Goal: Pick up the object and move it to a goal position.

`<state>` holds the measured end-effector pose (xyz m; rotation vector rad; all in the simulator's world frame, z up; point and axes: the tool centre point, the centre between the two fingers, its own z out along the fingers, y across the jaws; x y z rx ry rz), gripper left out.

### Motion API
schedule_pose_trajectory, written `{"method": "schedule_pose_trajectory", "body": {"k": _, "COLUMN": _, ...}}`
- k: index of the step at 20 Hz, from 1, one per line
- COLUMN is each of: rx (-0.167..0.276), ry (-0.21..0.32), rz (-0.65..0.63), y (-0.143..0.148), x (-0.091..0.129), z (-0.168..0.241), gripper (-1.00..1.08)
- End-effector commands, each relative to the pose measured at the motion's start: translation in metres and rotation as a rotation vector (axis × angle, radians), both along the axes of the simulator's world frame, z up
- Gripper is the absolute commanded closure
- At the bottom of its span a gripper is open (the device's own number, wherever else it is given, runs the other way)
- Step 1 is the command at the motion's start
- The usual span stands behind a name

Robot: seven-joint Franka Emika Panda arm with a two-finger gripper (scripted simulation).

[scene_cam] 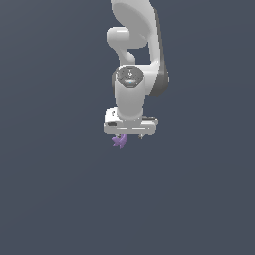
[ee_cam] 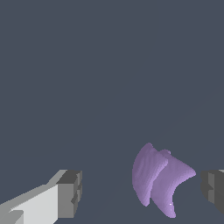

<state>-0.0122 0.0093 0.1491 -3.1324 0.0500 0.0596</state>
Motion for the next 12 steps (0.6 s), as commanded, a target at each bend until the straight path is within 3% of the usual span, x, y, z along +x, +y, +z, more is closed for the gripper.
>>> {"method": "schedule_pose_trajectory", "body": {"k": 1, "rx": 0.000, "ry": 0.000, "rz": 0.000, "y": 0.000, "x": 0.000, "z": 0.000, "gripper": -0.92}}
{"method": "schedule_pose_trajectory", "body": {"k": 12, "rx": 0.005, "ry": -0.054, "rz": -0.067, "y": -0.020, "x": 0.016, "z": 0.019, "gripper": -0.92}}
